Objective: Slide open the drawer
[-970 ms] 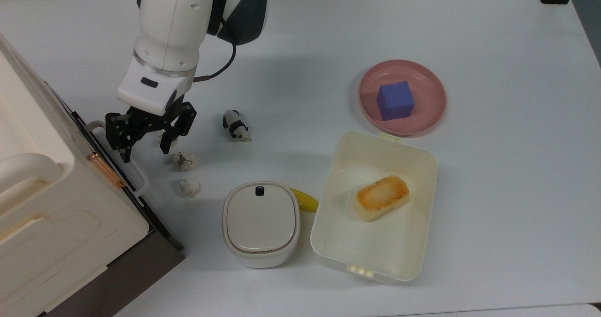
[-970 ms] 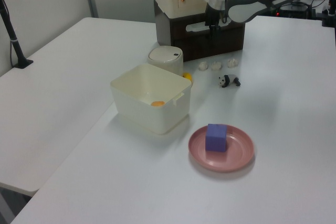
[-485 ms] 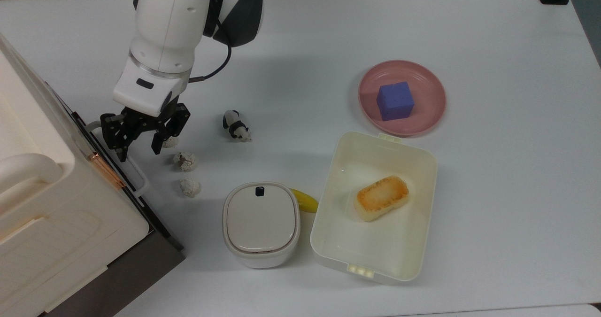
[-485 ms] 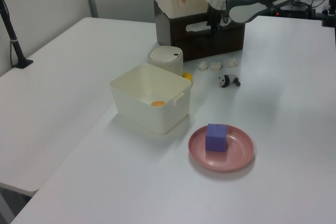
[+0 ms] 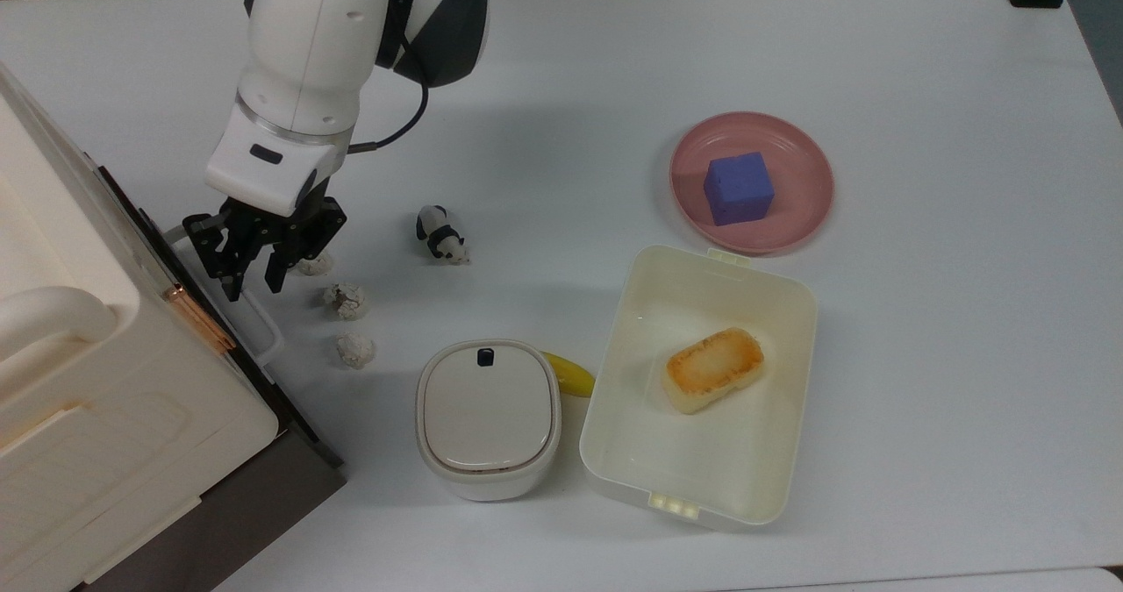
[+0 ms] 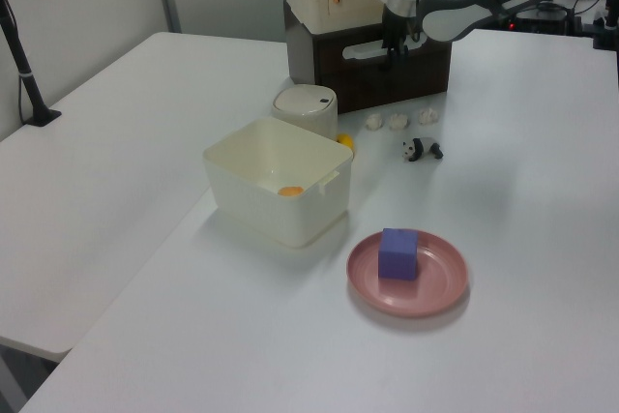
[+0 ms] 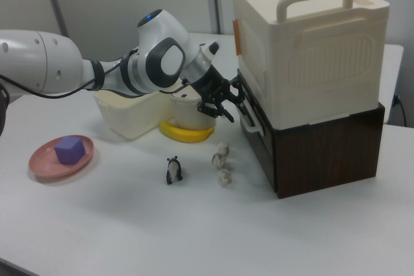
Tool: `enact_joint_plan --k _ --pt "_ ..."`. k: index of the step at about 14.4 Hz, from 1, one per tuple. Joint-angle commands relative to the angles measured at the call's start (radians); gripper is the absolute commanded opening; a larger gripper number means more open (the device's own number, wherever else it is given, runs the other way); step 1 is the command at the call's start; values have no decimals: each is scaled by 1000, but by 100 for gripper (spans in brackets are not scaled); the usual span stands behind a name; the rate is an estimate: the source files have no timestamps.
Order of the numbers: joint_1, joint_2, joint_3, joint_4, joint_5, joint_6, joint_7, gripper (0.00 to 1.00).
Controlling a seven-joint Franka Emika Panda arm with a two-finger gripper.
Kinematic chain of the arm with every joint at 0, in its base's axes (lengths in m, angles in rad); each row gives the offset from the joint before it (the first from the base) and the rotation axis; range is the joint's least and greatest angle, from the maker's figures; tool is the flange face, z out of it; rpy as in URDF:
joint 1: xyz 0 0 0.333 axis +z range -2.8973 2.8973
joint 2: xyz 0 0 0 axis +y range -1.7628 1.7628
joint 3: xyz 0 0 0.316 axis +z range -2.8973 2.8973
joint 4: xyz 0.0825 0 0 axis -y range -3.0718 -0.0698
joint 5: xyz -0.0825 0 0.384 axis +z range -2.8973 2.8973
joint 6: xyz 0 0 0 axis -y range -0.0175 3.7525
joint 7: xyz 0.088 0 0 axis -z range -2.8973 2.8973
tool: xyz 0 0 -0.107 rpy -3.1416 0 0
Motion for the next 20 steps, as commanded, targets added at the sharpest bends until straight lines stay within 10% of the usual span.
enact_joint_plan --k 1,10,16,20 --pt "66 -53 -4 -44 6 -98 25 35" --pt "220 -228 30 -81 19 -423 57 33" --pt "114 -306 224 -79 79 -587 209 33" --pt "80 -308 216 -69 49 -543 185 33"
